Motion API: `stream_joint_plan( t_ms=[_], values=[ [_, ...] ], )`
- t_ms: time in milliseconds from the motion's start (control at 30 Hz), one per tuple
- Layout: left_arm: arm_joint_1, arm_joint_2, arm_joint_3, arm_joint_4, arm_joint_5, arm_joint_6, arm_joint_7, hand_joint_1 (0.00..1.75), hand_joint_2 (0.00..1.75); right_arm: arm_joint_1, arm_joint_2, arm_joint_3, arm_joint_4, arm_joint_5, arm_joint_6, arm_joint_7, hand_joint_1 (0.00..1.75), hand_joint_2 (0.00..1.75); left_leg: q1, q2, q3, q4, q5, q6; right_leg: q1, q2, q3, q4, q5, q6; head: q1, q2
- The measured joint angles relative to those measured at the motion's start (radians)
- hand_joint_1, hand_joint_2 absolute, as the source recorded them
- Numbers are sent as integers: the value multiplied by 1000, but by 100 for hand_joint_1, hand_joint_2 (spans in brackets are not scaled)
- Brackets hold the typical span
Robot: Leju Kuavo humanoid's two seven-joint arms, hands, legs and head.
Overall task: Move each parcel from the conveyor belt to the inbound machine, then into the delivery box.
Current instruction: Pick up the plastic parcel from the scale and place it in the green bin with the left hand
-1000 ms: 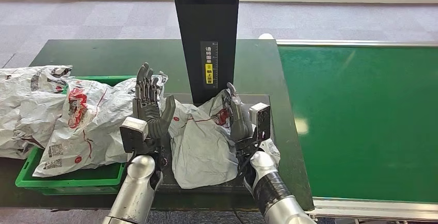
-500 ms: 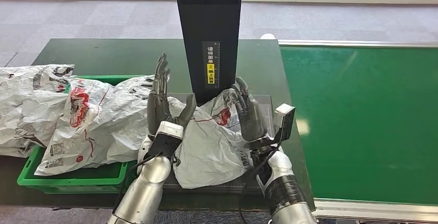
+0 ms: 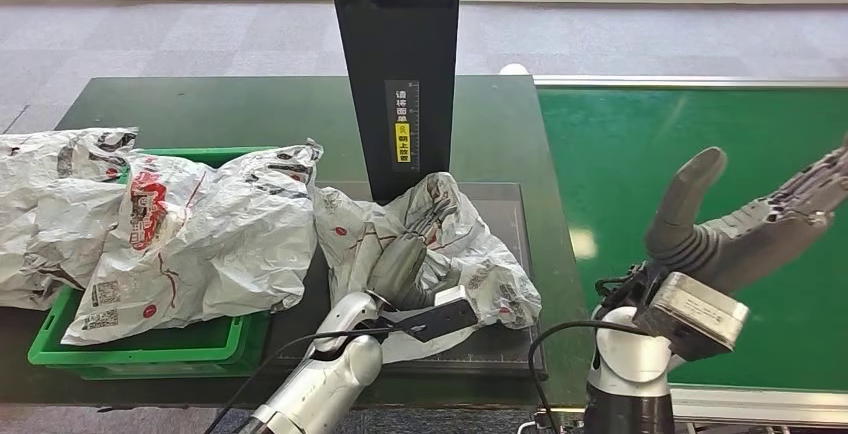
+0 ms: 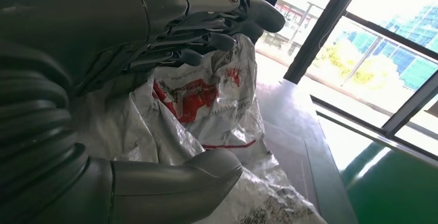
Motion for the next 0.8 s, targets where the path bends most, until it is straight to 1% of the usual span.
stream_joint_plan(
  t_ms=[167,433,533,600,733,800],
  values=[
    [-16,-5,-5,54,0,7,2,0,175,10,-2,-1,-54,-1,6,0,0,175,0,0,0,0,0,0,0,0,0,0,0,0,0,0],
    [-29,-7,-7,92,-27,11,21,0,175,15,-4,-3,-82,0,6,0,0,175,0,0,0,0,0,0,0,0,0,0,0,0,0,0],
    [-32,-7,-7,104,-62,24,55,0,175,16,-5,-4,-85,-1,6,0,0,175,0,0,0,0,0,0,0,0,0,0,0,0,0,0],
    [-36,-7,-11,114,-111,33,107,0,175,17,-5,-5,-89,-1,6,0,0,175,0,0,0,0,0,0,0,0,0,0,0,0,0,0],
    [-51,-6,-50,157,-275,26,256,175,175,18,-5,-7,-92,-5,6,0,0,175,0,0,0,0,0,0,0,0,0,0,0,0,0,0],
    [-58,-6,-80,187,-344,-5,297,175,175,18,-5,-8,-93,-11,6,0,0,175,0,0,0,0,0,0,0,0,0,0,0,0,0,0]
  ],
)
